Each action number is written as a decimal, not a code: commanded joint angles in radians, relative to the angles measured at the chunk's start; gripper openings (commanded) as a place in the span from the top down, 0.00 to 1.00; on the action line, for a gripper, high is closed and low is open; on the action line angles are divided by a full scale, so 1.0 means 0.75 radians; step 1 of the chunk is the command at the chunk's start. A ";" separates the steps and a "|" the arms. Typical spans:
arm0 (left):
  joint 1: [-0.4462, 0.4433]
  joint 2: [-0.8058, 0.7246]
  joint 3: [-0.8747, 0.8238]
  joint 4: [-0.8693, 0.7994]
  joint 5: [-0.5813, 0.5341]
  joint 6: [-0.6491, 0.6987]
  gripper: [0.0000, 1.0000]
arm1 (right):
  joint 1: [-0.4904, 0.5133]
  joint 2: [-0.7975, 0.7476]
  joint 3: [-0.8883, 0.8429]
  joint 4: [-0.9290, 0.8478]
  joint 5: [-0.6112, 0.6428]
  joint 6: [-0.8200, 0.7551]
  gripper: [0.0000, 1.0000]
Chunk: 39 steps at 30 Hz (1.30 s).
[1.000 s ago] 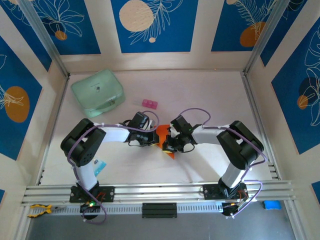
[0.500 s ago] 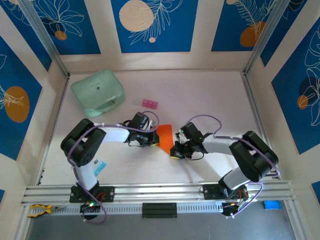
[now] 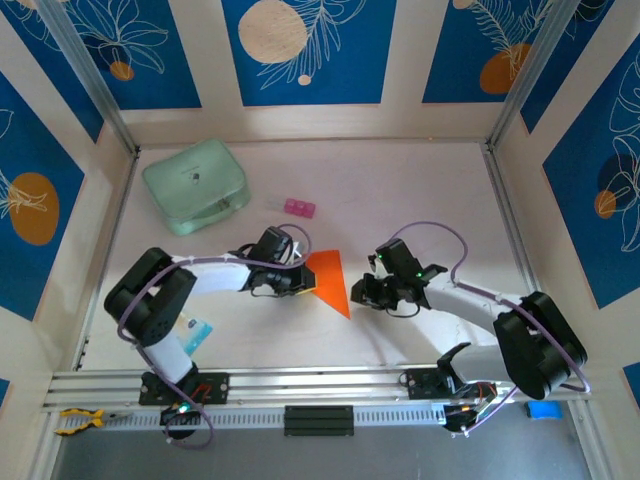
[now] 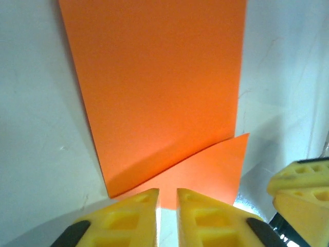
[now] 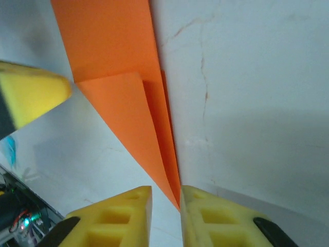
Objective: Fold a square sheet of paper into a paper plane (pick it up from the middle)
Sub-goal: Third fold the triangle at the center of the table, then fourth fold the wing at the center of the table.
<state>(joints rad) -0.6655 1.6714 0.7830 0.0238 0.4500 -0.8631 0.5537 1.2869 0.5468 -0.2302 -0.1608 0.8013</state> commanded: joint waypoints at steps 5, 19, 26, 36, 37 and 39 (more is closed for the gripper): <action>0.047 -0.053 0.038 -0.120 -0.061 0.046 0.66 | -0.055 0.102 0.078 0.051 -0.123 -0.054 0.64; 0.122 0.000 0.032 -0.051 0.047 0.022 0.55 | -0.078 0.377 0.243 0.119 -0.258 -0.115 0.68; 0.135 0.005 0.038 -0.054 0.063 0.025 0.54 | -0.080 0.424 0.268 0.122 -0.272 -0.125 0.70; 0.137 0.012 0.038 -0.052 0.076 0.026 0.55 | -0.084 0.374 0.249 0.102 -0.191 -0.119 0.69; 0.136 0.011 0.037 -0.051 0.076 0.026 0.54 | -0.087 0.368 0.246 0.098 -0.184 -0.121 0.69; 0.137 0.015 0.036 -0.050 0.076 0.026 0.55 | -0.096 0.366 0.241 0.093 -0.182 -0.122 0.69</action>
<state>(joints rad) -0.5755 1.6684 0.8021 -0.0170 0.4892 -0.8394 0.4931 1.5921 0.7292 -0.1383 -0.3096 0.7246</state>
